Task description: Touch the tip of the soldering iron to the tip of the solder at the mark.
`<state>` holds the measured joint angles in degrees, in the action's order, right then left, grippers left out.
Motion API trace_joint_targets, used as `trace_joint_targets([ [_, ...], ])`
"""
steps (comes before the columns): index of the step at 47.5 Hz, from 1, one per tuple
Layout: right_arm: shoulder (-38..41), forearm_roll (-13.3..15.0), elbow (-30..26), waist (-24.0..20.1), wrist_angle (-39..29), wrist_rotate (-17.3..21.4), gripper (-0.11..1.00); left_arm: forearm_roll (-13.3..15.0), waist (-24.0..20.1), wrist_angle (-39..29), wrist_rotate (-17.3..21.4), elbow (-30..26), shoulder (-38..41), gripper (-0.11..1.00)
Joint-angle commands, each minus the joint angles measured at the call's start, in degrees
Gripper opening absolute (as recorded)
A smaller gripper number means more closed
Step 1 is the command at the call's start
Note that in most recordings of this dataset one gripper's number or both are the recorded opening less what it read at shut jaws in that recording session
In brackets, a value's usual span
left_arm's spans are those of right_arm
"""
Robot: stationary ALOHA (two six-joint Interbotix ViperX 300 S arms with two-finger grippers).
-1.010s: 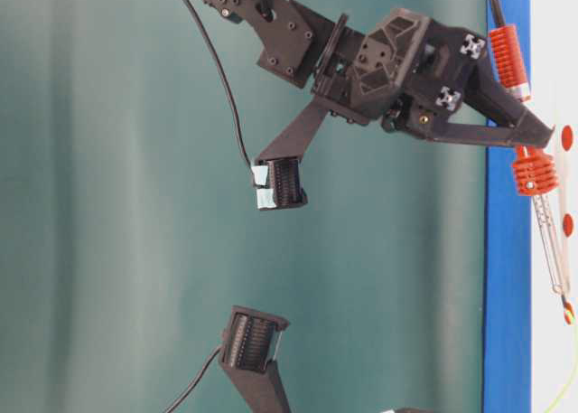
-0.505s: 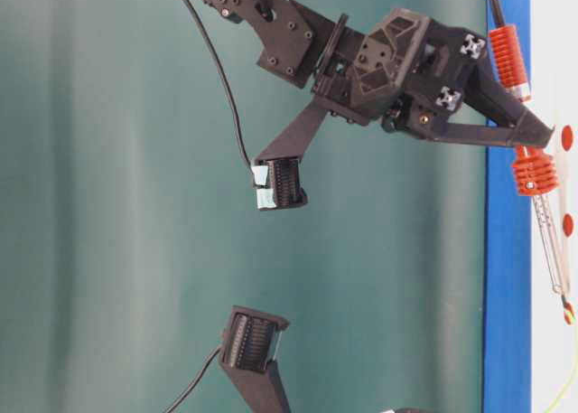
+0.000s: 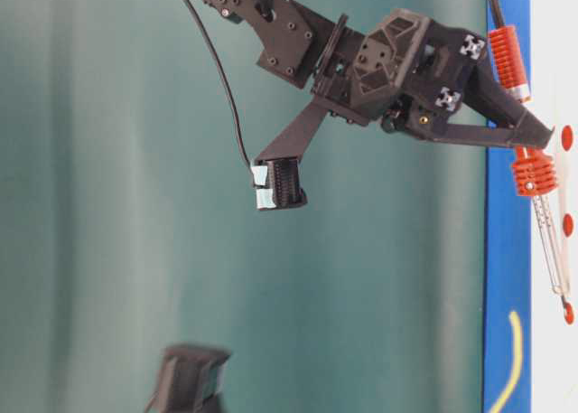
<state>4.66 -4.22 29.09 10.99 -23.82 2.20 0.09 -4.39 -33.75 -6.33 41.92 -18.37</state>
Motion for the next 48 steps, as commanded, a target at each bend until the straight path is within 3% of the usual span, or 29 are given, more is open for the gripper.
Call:
trace_joint_targets([
  [1, -0.6, 0.1, -0.7, -0.1, 0.5, -0.1, 0.06, -0.1, -0.1, 0.2, -0.2, 0.7, -4.6, 0.02],
  [12, -0.7, 0.1, -0.6, -0.1, 0.8, -0.2, 0.06, -0.1, -0.1, 3.3, -0.9, 5.4, -13.0, 0.02],
  [26, -2.6, 1.5, 0.0, -0.1, 1.2, -0.2, 0.06, -0.1, -0.1, 3.9, -0.8, 5.5, -12.7, 0.02],
  [48, -18.2, 1.3, 14.0, 0.1, 8.6, 0.4, 0.06, -0.2, -0.1, 3.9, -0.9, 5.6, -12.7, 0.02],
])
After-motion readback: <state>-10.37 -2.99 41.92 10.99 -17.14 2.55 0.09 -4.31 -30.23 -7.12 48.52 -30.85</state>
